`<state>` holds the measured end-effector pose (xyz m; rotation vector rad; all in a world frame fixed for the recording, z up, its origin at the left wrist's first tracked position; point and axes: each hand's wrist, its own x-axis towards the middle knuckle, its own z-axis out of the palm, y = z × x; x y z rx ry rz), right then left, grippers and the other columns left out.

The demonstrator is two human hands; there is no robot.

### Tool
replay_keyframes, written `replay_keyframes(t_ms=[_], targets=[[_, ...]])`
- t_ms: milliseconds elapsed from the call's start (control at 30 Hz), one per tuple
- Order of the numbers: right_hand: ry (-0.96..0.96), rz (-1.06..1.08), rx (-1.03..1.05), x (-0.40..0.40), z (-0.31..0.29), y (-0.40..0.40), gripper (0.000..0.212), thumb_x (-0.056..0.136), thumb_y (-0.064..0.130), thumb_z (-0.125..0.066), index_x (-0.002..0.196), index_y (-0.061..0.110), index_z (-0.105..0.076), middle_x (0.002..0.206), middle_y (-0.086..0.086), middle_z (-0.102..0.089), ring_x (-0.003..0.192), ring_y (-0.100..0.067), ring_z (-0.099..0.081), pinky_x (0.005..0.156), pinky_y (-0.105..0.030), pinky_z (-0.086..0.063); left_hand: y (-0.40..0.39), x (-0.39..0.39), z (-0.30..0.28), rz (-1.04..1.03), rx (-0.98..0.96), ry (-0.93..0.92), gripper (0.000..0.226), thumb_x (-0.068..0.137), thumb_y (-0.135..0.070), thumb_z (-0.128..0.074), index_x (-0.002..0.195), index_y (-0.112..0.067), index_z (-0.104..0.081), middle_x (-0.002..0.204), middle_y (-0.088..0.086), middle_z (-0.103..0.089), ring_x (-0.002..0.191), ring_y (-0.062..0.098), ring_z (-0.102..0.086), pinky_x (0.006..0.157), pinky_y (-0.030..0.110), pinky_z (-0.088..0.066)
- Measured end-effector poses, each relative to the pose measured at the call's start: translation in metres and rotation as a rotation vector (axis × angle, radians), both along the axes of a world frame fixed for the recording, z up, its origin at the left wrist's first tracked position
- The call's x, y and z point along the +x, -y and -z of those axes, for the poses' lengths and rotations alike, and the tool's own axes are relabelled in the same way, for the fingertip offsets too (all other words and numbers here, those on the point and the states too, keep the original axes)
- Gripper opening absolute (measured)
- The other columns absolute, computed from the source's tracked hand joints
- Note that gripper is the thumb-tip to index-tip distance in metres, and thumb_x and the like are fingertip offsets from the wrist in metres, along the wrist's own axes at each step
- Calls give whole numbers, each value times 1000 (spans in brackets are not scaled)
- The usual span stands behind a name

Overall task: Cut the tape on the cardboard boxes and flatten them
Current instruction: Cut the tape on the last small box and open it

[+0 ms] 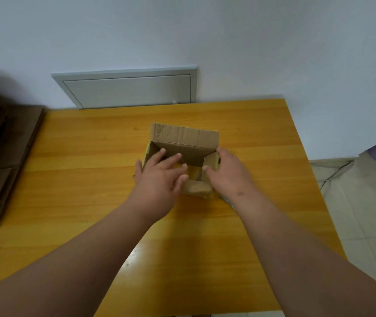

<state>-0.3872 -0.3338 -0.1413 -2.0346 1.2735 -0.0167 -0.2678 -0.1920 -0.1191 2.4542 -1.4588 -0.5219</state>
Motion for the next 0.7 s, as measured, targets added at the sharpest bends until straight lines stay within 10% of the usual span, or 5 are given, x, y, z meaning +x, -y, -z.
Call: replay_keyframes(t_ms=[200, 333, 700], targets=[[-118, -55, -36, 5, 0, -1, 82, 88, 50, -65, 153, 19, -25, 148, -5, -43, 132, -29, -47, 98, -40, -47, -25, 25, 25, -293, 206, -217, 104, 87, -51, -67, 157, -26, 6, 165, 3, 10, 151, 27, -7, 120, 52, -16], [-213, 13, -98, 24, -1, -4, 77, 80, 55, -70, 136, 17, -34, 133, -7, -49, 116, -33, -55, 80, -40, -42, -20, 28, 28, -189, 92, 136, 98, 78, -53, -76, 152, -17, -23, 157, 7, -13, 141, 31, -28, 114, 46, -28], [-445, 28, -284, 58, 14, 7, 85, 68, 53, -79, 122, 20, -23, 124, -8, -40, 107, -29, -50, 77, -41, -22, 8, 37, 11, 68, 192, 234, 87, 64, -70, -75, 133, -33, -39, 125, 2, -41, 107, 26, -47, 88, 40, -47]])
